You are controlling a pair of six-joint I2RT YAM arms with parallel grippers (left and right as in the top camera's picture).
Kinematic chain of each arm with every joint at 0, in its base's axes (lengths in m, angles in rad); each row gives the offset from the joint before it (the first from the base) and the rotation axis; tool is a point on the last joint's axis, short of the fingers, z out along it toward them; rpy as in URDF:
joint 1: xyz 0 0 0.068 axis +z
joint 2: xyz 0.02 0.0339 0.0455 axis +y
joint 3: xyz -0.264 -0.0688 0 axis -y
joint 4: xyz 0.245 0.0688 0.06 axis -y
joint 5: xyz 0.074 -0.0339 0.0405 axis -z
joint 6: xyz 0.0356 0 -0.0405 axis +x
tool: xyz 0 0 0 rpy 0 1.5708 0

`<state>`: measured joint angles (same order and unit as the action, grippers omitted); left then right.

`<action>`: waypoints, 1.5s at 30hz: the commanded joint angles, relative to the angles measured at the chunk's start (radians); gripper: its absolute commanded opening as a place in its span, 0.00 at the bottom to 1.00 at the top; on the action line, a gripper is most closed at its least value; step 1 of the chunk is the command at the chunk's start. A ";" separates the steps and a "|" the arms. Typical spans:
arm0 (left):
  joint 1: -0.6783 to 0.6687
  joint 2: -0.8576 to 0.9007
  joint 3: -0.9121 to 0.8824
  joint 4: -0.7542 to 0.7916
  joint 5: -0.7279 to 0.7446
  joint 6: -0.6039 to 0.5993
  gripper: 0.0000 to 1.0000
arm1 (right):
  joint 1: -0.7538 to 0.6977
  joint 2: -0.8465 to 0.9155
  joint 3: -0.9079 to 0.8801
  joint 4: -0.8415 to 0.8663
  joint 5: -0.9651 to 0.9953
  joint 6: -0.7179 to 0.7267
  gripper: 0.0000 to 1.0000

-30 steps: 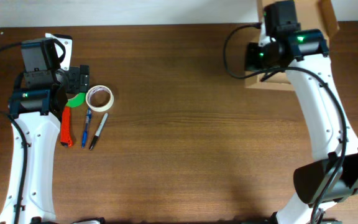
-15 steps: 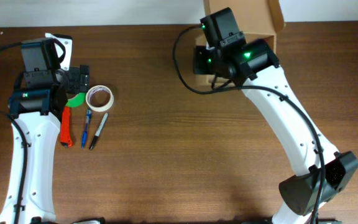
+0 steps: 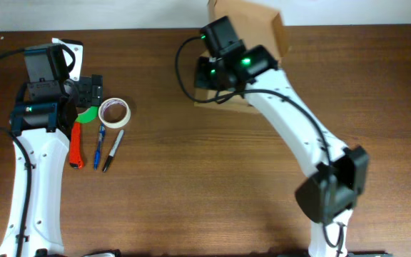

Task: Pack container
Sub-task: 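Grip the box wall with the right gripper and drag it leftward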

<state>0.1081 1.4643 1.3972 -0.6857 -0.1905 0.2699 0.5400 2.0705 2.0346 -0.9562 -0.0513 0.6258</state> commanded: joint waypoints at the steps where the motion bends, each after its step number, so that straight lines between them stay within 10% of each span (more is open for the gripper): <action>1: 0.004 0.008 0.017 -0.004 0.011 0.015 1.00 | 0.018 0.023 0.113 0.005 -0.020 0.038 0.04; 18: 0.004 0.008 0.017 -0.008 0.079 0.015 0.99 | 0.195 0.069 0.187 -0.200 0.180 -0.363 0.04; 45: 0.004 0.009 0.017 -0.056 0.079 0.015 0.99 | 0.197 0.227 0.187 -0.232 0.191 -0.218 0.04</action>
<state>0.1081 1.4643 1.3972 -0.7418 -0.1265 0.2703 0.7403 2.2738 2.2032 -1.1999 0.1268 0.3641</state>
